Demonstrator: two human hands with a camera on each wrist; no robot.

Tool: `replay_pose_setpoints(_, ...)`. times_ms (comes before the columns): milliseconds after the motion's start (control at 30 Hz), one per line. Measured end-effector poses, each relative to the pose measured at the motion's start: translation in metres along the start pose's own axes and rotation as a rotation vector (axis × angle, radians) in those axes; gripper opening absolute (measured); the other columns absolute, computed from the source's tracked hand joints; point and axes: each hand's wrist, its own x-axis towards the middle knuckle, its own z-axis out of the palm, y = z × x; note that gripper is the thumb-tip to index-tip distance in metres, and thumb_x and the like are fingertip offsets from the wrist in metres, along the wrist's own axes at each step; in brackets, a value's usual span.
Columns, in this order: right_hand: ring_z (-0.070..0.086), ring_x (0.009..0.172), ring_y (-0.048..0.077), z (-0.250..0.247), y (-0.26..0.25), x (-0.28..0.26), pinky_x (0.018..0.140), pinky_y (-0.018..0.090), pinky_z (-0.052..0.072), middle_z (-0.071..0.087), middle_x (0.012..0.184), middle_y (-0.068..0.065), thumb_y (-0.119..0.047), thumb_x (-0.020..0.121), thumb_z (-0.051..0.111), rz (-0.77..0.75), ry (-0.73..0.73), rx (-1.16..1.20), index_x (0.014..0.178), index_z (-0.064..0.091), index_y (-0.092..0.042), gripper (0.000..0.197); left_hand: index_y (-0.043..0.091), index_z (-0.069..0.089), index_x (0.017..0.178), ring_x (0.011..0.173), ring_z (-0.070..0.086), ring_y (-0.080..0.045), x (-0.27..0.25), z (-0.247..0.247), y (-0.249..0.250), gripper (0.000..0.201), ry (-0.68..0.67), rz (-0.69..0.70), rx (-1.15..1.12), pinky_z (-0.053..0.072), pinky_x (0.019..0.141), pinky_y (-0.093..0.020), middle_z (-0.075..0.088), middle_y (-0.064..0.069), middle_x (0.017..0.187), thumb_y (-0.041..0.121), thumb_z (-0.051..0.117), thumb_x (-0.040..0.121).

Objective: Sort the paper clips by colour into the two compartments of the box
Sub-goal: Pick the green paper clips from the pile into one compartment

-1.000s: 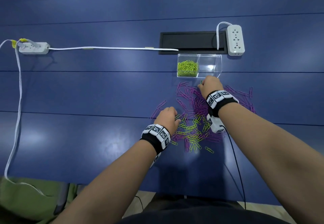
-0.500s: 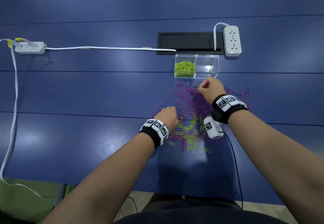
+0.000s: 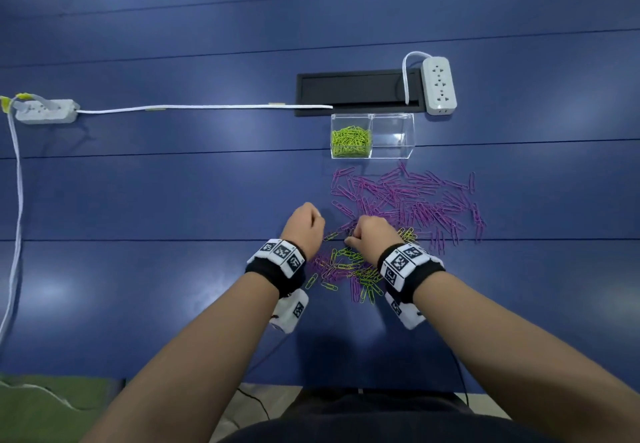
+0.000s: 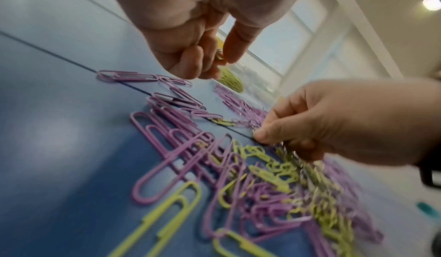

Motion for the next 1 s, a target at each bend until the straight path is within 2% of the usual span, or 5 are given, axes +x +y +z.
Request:
replay_pose_setpoints(133, 0.064, 0.085, 0.031, -0.007, 0.006, 0.003, 0.072, 0.033, 0.050, 0.066, 0.096, 0.016, -0.023, 0.090, 0.053, 0.052, 0.024, 0.032, 0.094, 0.059, -0.003, 0.022, 0.016, 0.048, 0.078, 0.059, 0.045, -0.017, -0.008, -0.005, -0.005, 0.018, -0.045, -0.143, -0.333, 0.037, 0.055, -0.027, 0.057, 0.000, 0.069, 0.004, 0.037, 0.086)
replay_pose_setpoints(267, 0.062, 0.090, 0.030, -0.025, 0.015, 0.004, 0.079, 0.037, 0.051, 0.064, 0.100, 0.013, -0.025, 0.091, 0.056, 0.083, 0.091, 0.027, 0.099, 0.056, -0.005, 0.021, 0.014, 0.047, 0.093, 0.050, 0.035, -0.014, -0.013, 0.000, -0.007, 0.024, -0.147, -0.225, -0.453, 0.031, 0.046, -0.022, 0.050, 0.001, 0.062, -0.001, 0.029, 0.087)
replay_pose_setpoints(500, 0.055, 0.100, 0.028, -0.020, 0.011, -0.003, 0.085, 0.037, 0.048, 0.056, 0.105, 0.007, -0.010, 0.089, 0.050, -0.260, 0.061, -0.094, 0.102, 0.061, -0.016, 0.019, 0.013, 0.051, 0.095, 0.075, 0.055, -0.025, -0.013, 0.013, 0.001, 0.018, -0.118, -0.039, 0.055, 0.046, 0.072, -0.034, 0.061, -0.007, 0.088, 0.023, 0.038, 0.097)
replay_pose_setpoints(600, 0.054, 0.101, 0.028, -0.016, 0.011, -0.002, 0.085, 0.042, 0.050, 0.054, 0.106, 0.008, -0.013, 0.090, 0.049, -0.281, 0.027, -0.171, 0.103, 0.064, -0.016, 0.020, 0.014, 0.050, 0.101, 0.092, 0.058, -0.028, -0.012, 0.016, 0.000, 0.016, -0.154, 0.054, 0.263, 0.048, 0.081, -0.038, 0.060, -0.008, 0.101, 0.029, 0.050, 0.095)
replay_pose_setpoints(1000, 0.050, 0.109, 0.033, -0.020, 0.000, 0.016, 0.094, 0.043, 0.042, 0.052, 0.115, 0.015, -0.015, 0.091, 0.047, -0.252, -0.106, -0.297, 0.112, 0.050, -0.004, 0.023, 0.011, 0.052, 0.103, 0.095, 0.059, -0.031, 0.002, 0.013, 0.003, 0.016, -0.243, 0.057, 0.387, 0.048, 0.079, -0.038, 0.062, -0.011, 0.104, 0.025, 0.050, 0.094)
